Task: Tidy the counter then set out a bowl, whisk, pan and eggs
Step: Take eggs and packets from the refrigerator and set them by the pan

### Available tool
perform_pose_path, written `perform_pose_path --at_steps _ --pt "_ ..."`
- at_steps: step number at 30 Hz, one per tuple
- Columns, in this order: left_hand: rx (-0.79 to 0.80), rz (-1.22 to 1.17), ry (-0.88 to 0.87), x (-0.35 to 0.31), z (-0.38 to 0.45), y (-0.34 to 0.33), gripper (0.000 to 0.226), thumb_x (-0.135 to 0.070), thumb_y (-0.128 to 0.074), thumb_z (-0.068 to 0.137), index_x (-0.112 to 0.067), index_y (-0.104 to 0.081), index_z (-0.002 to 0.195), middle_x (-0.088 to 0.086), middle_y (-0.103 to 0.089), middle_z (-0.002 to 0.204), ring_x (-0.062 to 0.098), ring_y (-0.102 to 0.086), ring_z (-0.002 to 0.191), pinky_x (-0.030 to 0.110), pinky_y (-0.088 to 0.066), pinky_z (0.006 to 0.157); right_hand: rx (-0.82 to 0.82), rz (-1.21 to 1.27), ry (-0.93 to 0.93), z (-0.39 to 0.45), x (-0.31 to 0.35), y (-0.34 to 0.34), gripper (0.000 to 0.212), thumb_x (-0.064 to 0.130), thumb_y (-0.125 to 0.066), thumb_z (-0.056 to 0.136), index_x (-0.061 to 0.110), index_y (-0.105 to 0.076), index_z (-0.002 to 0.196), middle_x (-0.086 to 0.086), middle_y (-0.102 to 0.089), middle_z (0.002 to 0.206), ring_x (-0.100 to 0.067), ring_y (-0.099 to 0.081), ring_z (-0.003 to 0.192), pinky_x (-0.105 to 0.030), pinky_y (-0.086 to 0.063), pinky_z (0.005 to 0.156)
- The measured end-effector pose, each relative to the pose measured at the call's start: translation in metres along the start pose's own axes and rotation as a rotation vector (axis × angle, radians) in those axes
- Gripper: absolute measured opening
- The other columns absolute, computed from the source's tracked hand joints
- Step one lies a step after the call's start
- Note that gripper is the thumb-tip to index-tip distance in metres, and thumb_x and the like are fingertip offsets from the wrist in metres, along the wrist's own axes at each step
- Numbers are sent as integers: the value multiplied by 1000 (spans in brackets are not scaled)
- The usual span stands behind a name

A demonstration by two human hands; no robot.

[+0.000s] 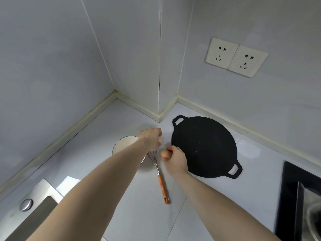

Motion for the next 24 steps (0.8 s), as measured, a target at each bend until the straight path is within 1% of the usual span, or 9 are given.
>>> perform_pose_path --at_steps 5,9,14,17,21,24 --pt "4 -26 32 6 -1 3 39 -31 -60 93 -25 -55 131 3 -62 126 28 -59 116 34 -41 96 -48 -10 -4 11 8 5 34 27 -75 88 18 -66 119 0 -61 114 -23 -61 105 -36 -51 87" --pt "9 -41 45 6 -2 8 41 -31 -61 93 -27 -55 134 2 -61 130 27 -58 119 34 -41 100 -21 -8 1 10 12 3 32 25 -77 87 16 -66 116 -1 -62 111 -22 -61 103 -37 -52 86" --pt "16 -54 57 6 -4 14 40 -26 -58 93 -28 -55 133 1 -62 132 28 -59 119 34 -42 100 2 28 7 9 15 0 25 20 -73 89 19 -67 113 -1 -65 111 -23 -63 105 -40 -55 88" --pt "15 -49 65 8 -5 17 40 -23 -57 94 -28 -55 134 1 -61 133 28 -58 120 33 -42 99 -10 35 21 10 20 1 24 20 -69 91 18 -67 115 -2 -66 115 -24 -63 107 -39 -54 90" --pt "20 -56 81 10 -8 18 43 -18 -58 93 -28 -55 134 1 -61 133 28 -59 119 31 -43 96 -1 31 15 10 20 0 25 18 -69 90 17 -67 115 -3 -65 115 -25 -63 107 -38 -53 90" --pt "20 -72 83 10 -10 19 45 -15 -59 92 -28 -55 135 1 -61 133 27 -59 119 32 -44 96 -4 23 7 8 19 2 27 19 -68 91 16 -66 118 -3 -64 118 -25 -62 109 -38 -53 91"
Point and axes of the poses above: each hand's wrist, its own z-axis towards the middle knuckle, its own y-axis out of the back of the hand, x = y × z, the point moved 4 cm from there along z, towards the middle knuckle
